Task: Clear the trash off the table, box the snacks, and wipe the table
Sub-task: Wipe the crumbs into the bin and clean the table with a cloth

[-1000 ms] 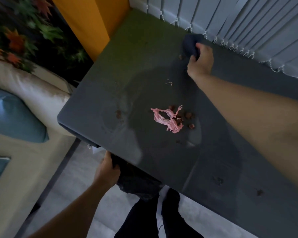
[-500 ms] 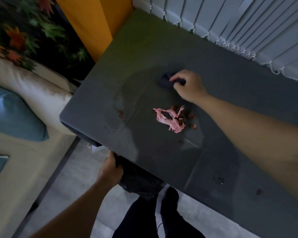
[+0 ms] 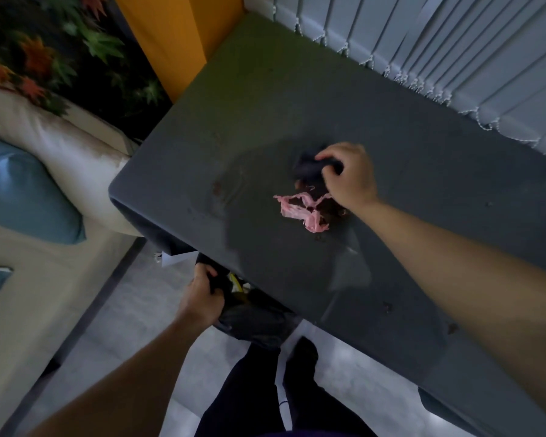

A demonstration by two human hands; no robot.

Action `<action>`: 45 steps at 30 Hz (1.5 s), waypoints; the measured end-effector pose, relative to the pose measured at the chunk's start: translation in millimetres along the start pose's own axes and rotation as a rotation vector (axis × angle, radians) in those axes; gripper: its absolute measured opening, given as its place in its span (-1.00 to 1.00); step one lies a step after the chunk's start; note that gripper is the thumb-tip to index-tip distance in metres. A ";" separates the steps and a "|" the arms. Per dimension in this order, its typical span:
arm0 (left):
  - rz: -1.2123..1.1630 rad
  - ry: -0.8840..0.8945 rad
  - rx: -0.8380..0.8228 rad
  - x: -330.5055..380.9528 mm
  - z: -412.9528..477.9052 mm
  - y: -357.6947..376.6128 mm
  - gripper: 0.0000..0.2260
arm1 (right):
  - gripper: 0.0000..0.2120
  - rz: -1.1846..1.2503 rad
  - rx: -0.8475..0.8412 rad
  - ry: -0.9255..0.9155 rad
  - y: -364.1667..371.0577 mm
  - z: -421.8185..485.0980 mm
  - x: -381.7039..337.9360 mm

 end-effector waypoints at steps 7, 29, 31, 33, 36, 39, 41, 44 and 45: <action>-0.071 -0.050 0.073 -5.1 -17.9 12.2 -0.67 | -0.71 -0.005 -0.221 -0.005 -2.4 -45.8 8.0; -0.105 -0.090 0.123 -9.0 -75.6 31.2 -0.64 | -0.54 -0.015 -0.218 0.046 6.8 -135.7 6.9; -0.111 -0.088 0.134 -10.2 -79.2 34.5 -0.64 | -0.55 -0.004 -0.300 -0.056 7.9 -145.3 1.2; -0.116 -0.077 0.142 -13.1 -82.4 36.9 -0.64 | -0.54 0.010 -0.203 -0.001 8.6 -148.8 0.0; -0.123 -0.060 0.155 -15.6 -87.2 38.5 -0.63 | -0.52 -0.011 -0.131 0.127 13.4 -152.8 -4.3; -0.129 -0.038 0.166 -15.3 -91.8 40.0 -0.60 | -0.53 -0.046 -0.264 0.025 19.7 -167.3 -14.3; -0.130 -0.023 0.162 -13.1 -95.4 40.3 -0.55 | -0.54 -0.048 -0.325 -0.027 22.0 -180.5 -17.9; -0.136 -0.005 0.175 -10.8 -98.4 40.2 -0.47 | -0.55 -0.042 -0.324 -0.055 25.3 -191.6 -20.2; -0.134 0.001 0.186 -10.5 -98.8 40.5 -0.46 | -0.55 -0.041 -0.322 -0.051 26.2 -192.1 -20.4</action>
Point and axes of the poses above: each hand's wrist, its own z-axis towards the middle knuckle, its own y-axis out of the palm, x = y × z, the point moved 1 cm from there along z, towards the middle knuckle, and after that the axes turned 12 degrees about y, right-handed, at the moved point
